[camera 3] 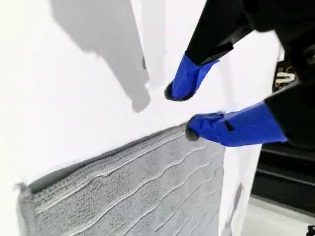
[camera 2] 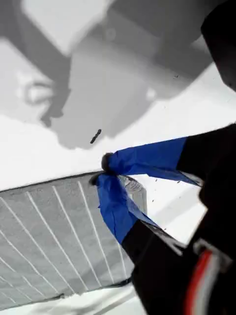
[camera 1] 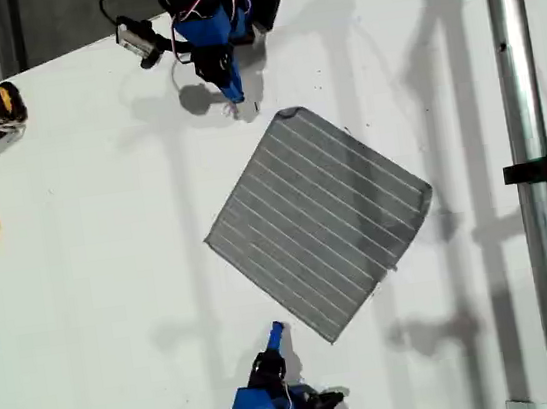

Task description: Grasp corners of a towel and fold twice.

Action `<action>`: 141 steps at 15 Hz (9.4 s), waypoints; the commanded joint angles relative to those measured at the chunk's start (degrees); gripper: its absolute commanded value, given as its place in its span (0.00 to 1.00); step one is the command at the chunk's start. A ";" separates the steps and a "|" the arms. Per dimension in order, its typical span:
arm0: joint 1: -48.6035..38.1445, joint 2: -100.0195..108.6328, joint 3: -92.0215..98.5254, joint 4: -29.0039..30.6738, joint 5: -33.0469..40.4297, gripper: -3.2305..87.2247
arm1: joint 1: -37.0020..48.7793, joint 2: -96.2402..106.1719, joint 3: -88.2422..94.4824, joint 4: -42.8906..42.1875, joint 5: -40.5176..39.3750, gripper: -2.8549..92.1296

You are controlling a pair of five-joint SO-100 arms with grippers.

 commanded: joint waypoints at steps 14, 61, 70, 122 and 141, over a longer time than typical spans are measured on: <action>-4.22 0.44 0.09 0.62 -25.58 0.02 | -10.28 -37.53 -32.34 -14.68 -2.20 0.03; -2.90 0.44 0.18 -0.18 -23.91 0.02 | -46.32 -145.99 -109.34 -44.82 -8.79 0.03; -2.81 0.44 0.18 -0.26 -23.91 0.02 | -49.13 -135.35 -84.73 -39.29 -2.20 0.03; -3.34 0.44 0.18 -0.09 -24.43 0.02 | -52.82 -124.45 -82.62 -10.99 5.10 0.39; 8.61 -46.05 -39.55 -6.24 -25.14 0.02 | -47.99 -127.97 -83.94 -13.54 -0.97 0.03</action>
